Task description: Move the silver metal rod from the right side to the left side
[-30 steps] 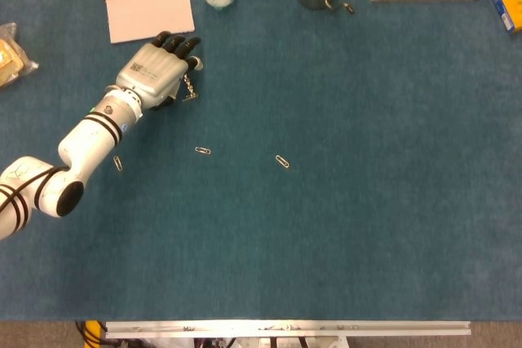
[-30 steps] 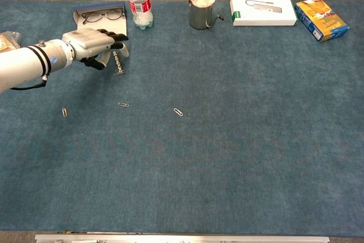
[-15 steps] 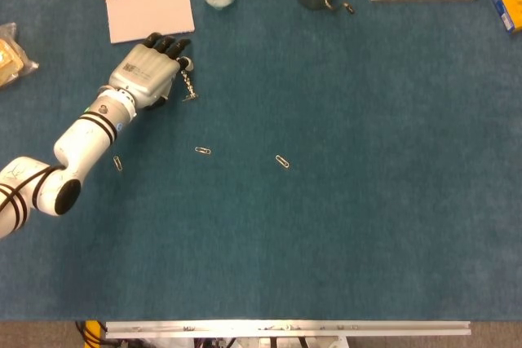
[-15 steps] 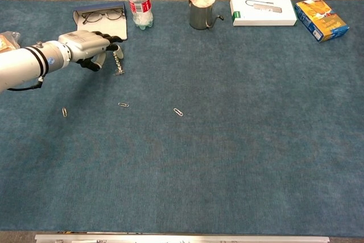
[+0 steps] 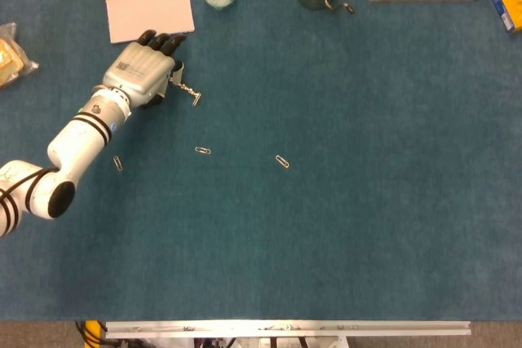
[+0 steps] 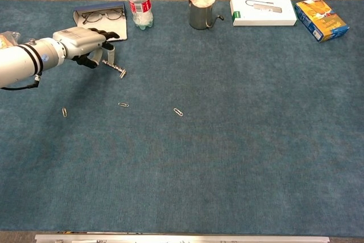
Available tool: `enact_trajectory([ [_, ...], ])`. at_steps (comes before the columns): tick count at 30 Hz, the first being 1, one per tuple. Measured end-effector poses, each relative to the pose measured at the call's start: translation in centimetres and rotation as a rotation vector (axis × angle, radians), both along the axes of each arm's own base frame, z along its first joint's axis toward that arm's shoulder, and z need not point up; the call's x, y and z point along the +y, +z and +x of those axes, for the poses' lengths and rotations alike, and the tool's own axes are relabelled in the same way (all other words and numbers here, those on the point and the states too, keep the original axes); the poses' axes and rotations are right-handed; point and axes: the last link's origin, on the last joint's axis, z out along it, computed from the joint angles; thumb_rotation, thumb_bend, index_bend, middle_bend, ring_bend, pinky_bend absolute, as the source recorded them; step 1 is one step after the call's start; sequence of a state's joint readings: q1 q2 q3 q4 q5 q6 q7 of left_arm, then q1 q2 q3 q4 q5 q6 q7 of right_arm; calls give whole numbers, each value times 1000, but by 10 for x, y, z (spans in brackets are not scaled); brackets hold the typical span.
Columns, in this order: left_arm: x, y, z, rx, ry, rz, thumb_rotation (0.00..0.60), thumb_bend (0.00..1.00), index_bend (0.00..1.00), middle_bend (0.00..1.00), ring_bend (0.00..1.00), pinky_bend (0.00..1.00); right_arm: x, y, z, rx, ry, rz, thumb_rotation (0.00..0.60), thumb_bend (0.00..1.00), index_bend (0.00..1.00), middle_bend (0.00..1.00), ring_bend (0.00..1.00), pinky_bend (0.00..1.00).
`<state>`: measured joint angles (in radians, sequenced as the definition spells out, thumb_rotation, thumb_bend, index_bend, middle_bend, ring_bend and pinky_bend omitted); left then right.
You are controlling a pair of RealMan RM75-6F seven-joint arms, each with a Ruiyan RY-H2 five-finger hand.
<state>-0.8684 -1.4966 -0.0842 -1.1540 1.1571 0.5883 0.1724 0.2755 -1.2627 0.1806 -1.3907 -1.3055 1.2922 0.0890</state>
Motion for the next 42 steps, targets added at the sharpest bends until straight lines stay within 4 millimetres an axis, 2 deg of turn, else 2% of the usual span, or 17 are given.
enact_trajectory([
  [3,-1,4,0,-9,1,7,600,923,403,0,0,0,0,0,1,-1,4,0,600,0,63,7,0,0],
  [9,-3,9,-5,-12,15,13,600,923,237,0,0,0,1,3,4,-4,12,-10,600,0,63,7,0,0],
  [17,-4,10,-11,-1,33,13,600,892,230,0,0,0,1,18,12,-3,40,-46,600,0,82,7,0,0],
  [19,-6,12,-12,-10,38,16,600,821,239,0,0,0,2,22,13,-1,45,-53,600,0,82,7,0,0],
  [22,-9,14,-14,-29,40,20,600,626,267,0,0,0,3,28,14,1,48,-63,600,0,82,7,0,0],
  [27,-14,18,-13,-78,10,37,600,356,319,0,0,0,6,36,14,-1,44,-80,600,0,90,7,0,0],
  [31,-14,20,-10,-145,-21,67,600,218,385,0,0,0,7,37,15,-4,44,-82,600,0,90,7,0,0],
  [35,-10,22,-10,-208,-55,96,600,165,444,0,0,0,6,36,15,-3,43,-78,600,0,90,7,0,0],
  [42,1,18,-17,-202,-95,115,600,160,491,0,0,0,3,34,18,-7,47,-75,600,0,90,6,0,0],
])
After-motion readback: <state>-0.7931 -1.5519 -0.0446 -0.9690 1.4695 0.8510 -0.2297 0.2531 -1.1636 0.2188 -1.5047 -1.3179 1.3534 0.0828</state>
